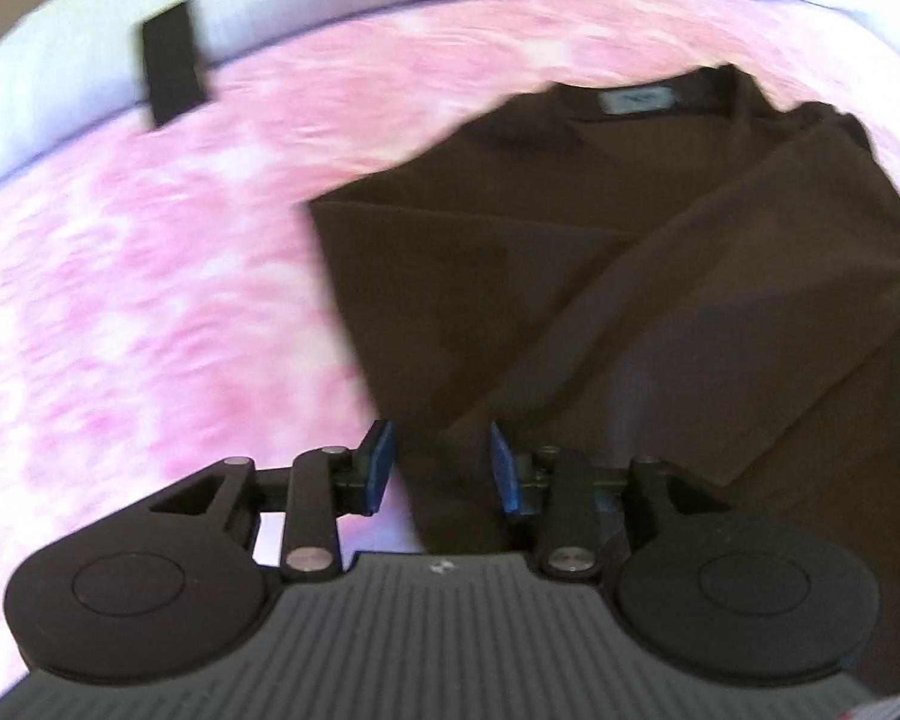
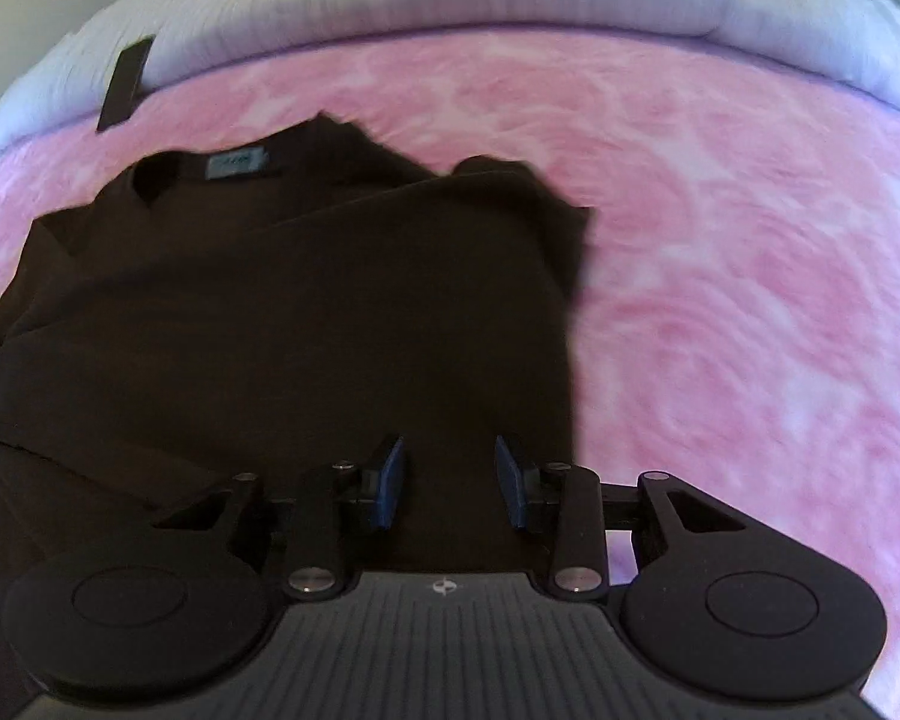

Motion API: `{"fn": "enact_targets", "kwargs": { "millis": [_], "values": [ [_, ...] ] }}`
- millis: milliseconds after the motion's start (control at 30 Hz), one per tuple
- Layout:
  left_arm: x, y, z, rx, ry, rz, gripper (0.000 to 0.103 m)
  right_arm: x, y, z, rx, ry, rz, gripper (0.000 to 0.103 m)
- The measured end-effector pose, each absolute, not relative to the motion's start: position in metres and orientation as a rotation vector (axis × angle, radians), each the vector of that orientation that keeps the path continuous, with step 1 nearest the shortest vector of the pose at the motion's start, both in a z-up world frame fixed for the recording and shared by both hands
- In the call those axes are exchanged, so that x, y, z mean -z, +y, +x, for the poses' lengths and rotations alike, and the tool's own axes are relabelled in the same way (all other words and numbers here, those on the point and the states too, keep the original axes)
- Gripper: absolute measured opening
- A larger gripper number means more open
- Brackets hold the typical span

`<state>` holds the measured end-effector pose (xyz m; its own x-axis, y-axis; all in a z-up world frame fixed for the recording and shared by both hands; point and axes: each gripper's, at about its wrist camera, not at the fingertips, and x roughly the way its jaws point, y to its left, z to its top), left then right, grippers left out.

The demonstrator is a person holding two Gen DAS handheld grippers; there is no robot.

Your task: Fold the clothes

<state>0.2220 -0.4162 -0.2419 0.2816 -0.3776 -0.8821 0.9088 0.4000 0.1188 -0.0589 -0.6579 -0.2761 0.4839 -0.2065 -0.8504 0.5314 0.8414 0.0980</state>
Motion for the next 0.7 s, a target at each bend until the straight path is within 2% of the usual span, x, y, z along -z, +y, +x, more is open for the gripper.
{"fn": "enact_targets", "kwargs": {
  "millis": [100,267,333,567,633,700],
  "values": [
    [0.223,-0.381,0.226,0.923,0.888,0.745,0.032,0.256,-0.643,-0.085,0.509,0.963,0.383,0.041],
    [0.191,-0.307,0.181,0.968,0.844,0.847,0.043,0.223,-0.576,-0.113,0.392,0.982,0.336,0.046],
    [0.185,-0.28,0.153,1.005,0.828,0.899,0.051,0.218,-0.541,-0.125,0.305,1.022,0.304,0.046],
    [0.19,-0.18,0.041,1.287,0.784,1.112,0.059,0.212,-0.425,-0.166,0.085,1.118,0.167,0.047],
    [0.196,-0.152,0.016,1.394,0.739,1.175,0.064,0.212,-0.401,-0.177,0.08,1.129,0.159,0.048],
    [0.205,-0.124,-0.002,1.481,0.686,1.233,0.065,0.213,-0.381,-0.186,0.097,1.139,0.165,0.049]
  ]
}}
